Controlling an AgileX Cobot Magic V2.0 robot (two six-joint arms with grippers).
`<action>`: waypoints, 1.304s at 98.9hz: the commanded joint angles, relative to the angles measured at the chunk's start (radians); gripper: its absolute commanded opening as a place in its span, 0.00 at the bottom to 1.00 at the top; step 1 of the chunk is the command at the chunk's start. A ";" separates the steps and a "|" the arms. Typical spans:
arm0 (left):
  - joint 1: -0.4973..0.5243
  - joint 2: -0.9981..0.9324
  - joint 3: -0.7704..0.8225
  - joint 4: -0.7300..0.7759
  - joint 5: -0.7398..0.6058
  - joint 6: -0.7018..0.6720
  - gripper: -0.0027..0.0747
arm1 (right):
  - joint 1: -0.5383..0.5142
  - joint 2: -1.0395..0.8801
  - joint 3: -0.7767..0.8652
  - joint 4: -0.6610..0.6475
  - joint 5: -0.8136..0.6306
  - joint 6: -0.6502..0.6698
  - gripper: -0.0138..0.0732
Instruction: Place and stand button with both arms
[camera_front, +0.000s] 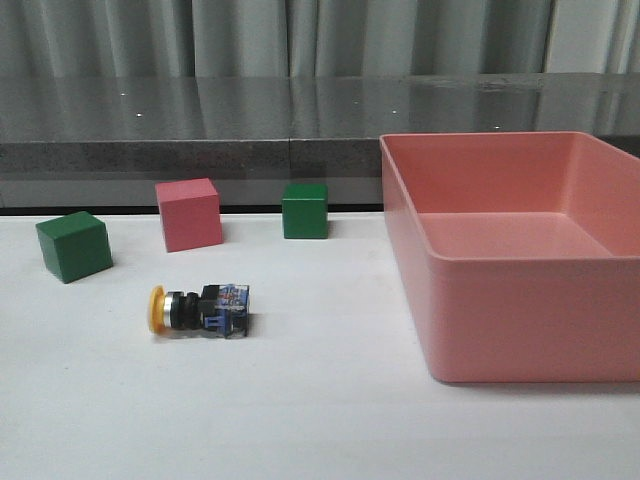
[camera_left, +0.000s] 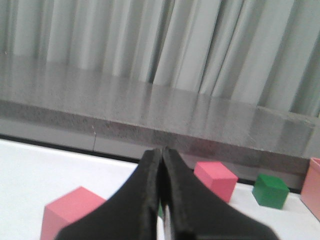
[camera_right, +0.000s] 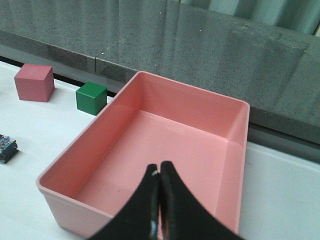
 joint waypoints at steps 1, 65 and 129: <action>0.000 0.000 -0.057 -0.043 0.032 -0.010 0.01 | -0.013 0.001 -0.026 0.008 -0.052 0.002 0.09; 0.000 1.138 -0.852 -0.046 0.794 0.371 0.01 | -0.013 0.001 -0.026 0.007 -0.033 0.002 0.09; 0.000 1.550 -1.024 -0.716 0.924 1.637 0.75 | -0.013 0.001 -0.026 0.007 -0.030 0.002 0.09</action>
